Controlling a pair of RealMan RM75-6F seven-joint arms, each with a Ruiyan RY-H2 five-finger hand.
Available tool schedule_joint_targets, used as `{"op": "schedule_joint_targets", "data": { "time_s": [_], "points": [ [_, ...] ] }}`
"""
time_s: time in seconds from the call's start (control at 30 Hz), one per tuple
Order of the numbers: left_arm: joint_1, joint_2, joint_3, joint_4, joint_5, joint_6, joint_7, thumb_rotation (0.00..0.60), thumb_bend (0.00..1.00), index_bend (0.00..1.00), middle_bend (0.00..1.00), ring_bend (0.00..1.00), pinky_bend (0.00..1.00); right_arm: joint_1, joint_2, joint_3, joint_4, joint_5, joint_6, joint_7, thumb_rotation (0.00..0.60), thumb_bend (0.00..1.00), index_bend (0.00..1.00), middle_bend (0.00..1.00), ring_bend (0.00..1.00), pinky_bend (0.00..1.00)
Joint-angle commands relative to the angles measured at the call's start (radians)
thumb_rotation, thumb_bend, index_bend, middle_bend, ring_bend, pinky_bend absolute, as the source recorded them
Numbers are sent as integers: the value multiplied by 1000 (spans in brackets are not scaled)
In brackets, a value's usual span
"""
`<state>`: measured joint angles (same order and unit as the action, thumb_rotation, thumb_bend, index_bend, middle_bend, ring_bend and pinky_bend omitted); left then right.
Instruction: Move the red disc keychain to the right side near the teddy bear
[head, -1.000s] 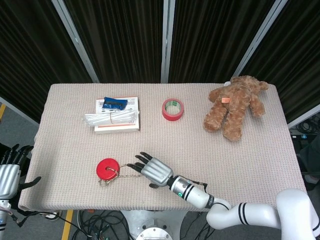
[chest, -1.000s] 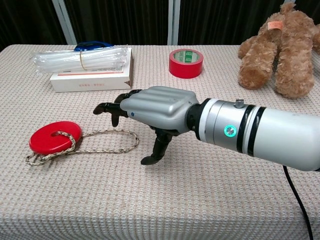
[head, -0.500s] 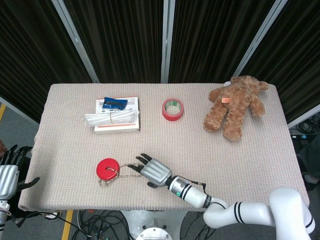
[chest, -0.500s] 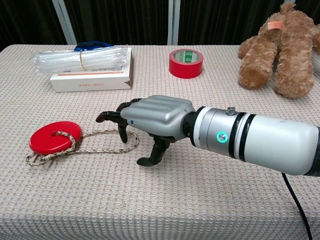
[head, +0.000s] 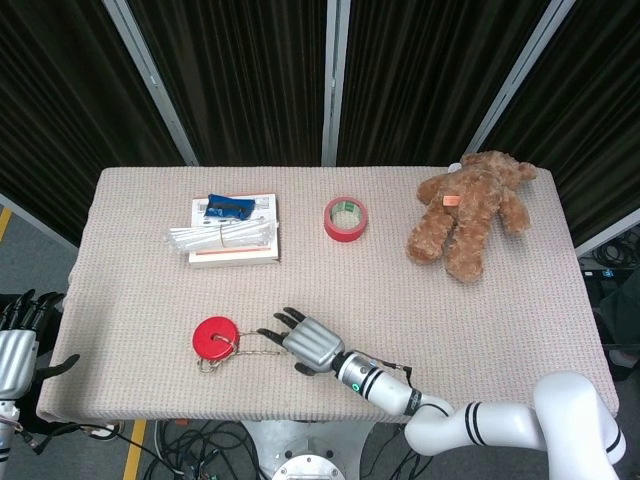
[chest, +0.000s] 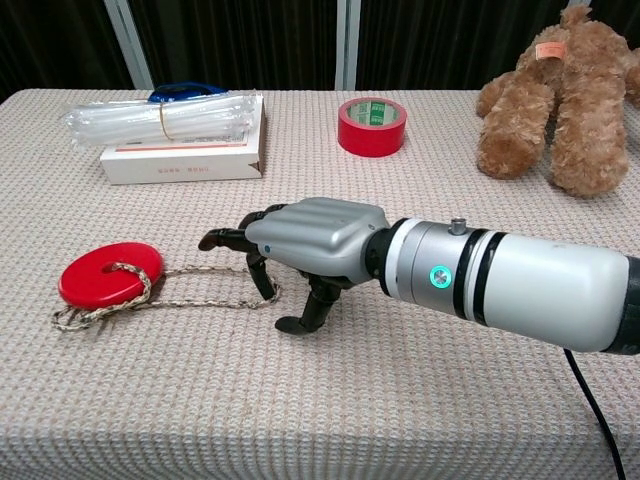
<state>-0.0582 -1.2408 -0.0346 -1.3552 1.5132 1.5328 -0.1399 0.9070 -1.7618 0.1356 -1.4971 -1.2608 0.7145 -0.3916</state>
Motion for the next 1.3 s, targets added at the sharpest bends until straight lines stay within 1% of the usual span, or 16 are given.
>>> {"op": "schedule_joint_targets", "data": {
  "time_s": [0.03, 0.27, 0.43, 0.47, 0.53, 0.67, 0.7, 0.73, 0.83, 0.93, 1.0, 1.1, 1.2, 1.3],
  "points": [
    [0, 0, 1, 2, 1, -1, -5, 600, 16, 149, 142, 24, 121, 7, 2, -1, 2, 9, -7, 9, 600, 239, 0, 501, 47, 0],
    [2, -2, 0, 9, 1, 0, -14, 600, 15, 149, 142, 24, 121, 19, -2, -6, 7, 29, -8, 13, 600, 245, 0, 558, 81, 0],
    [2, -3, 0, 13, 1, 1, -18, 600, 16, 150, 142, 24, 121, 19, -7, -8, 8, 36, 12, 7, 600, 268, 0, 600, 107, 0],
    [2, -3, -1, 14, 1, 2, -19, 600, 16, 150, 142, 24, 121, 19, -6, -8, 7, 37, 16, 6, 600, 273, 3, 612, 115, 0],
    [3, -3, -1, 14, 2, 3, -20, 600, 16, 150, 142, 24, 121, 18, -7, -7, 5, 38, 25, 7, 600, 283, 41, 634, 134, 0],
    [3, -3, -1, 13, 3, 3, -19, 600, 16, 150, 142, 24, 121, 10, -13, -6, 9, 16, 65, 11, 600, 309, 233, 690, 191, 0],
    [2, -3, -1, 13, 3, 3, -19, 600, 16, 150, 142, 24, 121, 8, -15, -7, 10, 10, 74, 13, 600, 326, 313, 713, 219, 0],
    [2, -3, -1, 13, 4, 2, -18, 600, 16, 150, 142, 24, 121, 5, -17, -8, 12, 4, 83, 14, 600, 335, 362, 724, 235, 0],
    [1, -3, -2, 10, 4, 3, -16, 600, 16, 150, 142, 24, 121, -3, -21, -9, 19, -7, 108, 17, 600, 375, 586, 773, 294, 0],
    [1, -2, -2, 9, 5, 3, -15, 600, 16, 150, 142, 24, 121, -16, -30, -11, 26, -23, 141, 22, 600, 424, 737, 855, 377, 17],
    [2, -2, -2, 8, 4, 3, -15, 600, 16, 150, 142, 24, 121, -23, -32, -14, 30, -34, 159, 24, 600, 461, 811, 893, 418, 42],
    [2, -2, -2, 8, 5, 3, -15, 600, 16, 150, 142, 24, 121, -36, -24, -20, 27, -42, 177, 29, 600, 495, 879, 925, 447, 62],
    [1, -2, -3, 8, 5, 3, -15, 600, 16, 150, 142, 24, 121, -56, -5, -29, 16, -53, 203, 35, 600, 539, 928, 947, 468, 76],
    [1, -2, -2, 7, 7, 3, -15, 600, 16, 151, 142, 24, 121, -84, 29, -42, -5, -67, 236, 46, 600, 564, 954, 957, 475, 84]
  ]
}}
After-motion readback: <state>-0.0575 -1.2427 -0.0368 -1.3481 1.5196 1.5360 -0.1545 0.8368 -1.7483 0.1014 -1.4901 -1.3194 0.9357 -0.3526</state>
